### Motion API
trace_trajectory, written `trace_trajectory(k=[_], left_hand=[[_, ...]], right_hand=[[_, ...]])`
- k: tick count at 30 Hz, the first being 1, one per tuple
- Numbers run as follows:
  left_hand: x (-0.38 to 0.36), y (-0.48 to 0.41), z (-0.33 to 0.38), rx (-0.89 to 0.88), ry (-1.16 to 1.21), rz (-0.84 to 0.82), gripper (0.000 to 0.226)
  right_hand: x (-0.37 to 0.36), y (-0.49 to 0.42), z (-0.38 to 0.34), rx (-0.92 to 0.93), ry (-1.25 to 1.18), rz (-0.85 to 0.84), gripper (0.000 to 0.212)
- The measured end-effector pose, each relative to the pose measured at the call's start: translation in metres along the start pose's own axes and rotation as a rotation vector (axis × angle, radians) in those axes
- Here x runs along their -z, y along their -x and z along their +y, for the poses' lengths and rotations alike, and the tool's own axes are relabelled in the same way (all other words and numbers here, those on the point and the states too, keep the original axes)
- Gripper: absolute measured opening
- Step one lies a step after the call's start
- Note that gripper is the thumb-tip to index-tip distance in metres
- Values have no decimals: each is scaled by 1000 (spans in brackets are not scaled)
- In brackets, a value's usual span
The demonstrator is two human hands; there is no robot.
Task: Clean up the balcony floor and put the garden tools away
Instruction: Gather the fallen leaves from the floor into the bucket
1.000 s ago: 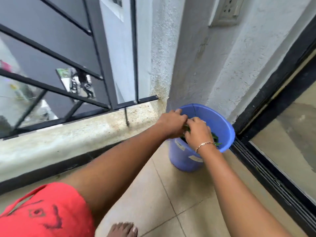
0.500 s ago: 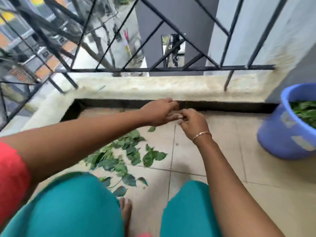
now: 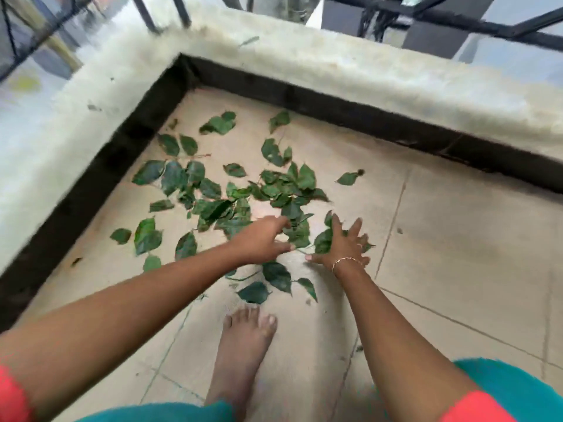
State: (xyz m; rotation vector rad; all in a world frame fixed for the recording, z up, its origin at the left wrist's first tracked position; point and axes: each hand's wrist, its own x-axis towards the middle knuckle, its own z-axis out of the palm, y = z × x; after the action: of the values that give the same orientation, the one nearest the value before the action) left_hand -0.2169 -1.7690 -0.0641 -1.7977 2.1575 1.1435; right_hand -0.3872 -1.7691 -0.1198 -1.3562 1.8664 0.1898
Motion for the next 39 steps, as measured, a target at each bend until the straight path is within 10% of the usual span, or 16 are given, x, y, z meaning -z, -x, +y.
trace_trajectory(k=[10,19,25,28,34,39], left_hand=[[-33,4,-37,493,1081,44,10],[-6,4,-22,469,1700,82,55],[-161,88,-33,489,444,130,49],[-158,95,-27,460,251,-183,82],[-49,39,-89,372,36,127,100],[-13,4,-120,284,-303,-35,148]], right_hand=[[-31,-21,5,391,174,371,38],[-43,22,-78,685,-200,375,22],[-67,34,-96,958,-19,98,22],[-57,30,-93,894,-182,22,29],[-37,-9,-104,680,616,-85,122],[-50,-28,-133,622,739,-154,130]])
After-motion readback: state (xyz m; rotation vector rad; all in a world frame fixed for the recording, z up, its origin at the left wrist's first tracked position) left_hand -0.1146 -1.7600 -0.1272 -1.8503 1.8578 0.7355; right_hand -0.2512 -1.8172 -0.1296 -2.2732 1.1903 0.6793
